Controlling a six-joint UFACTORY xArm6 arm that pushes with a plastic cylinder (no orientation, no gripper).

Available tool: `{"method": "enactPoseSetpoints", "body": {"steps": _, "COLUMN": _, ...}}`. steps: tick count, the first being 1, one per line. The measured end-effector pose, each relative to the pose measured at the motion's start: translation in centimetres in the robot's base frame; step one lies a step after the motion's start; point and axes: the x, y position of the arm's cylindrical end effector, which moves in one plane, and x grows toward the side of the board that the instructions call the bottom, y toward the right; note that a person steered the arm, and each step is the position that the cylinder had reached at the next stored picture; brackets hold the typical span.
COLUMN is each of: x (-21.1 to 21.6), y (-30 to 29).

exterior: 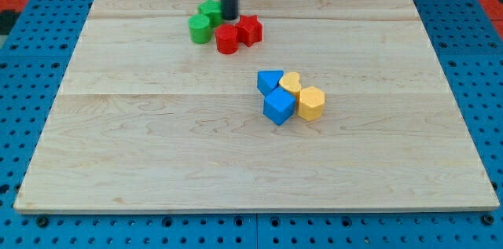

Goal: Move the green star to the left side

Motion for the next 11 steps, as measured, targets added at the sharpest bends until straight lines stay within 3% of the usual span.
{"method": "enactPoseSetpoints", "body": {"steps": 1, "x": -0.4, "y": -4.2}}
{"method": "enactPoseSetpoints", "body": {"steps": 6, "x": -0.8, "y": -12.6}}
{"method": "enactPoseSetpoints", "body": {"steps": 9, "x": -0.7, "y": -12.0}}
{"method": "enactPoseSetpoints", "body": {"steps": 11, "x": 2.9, "y": -8.2}}
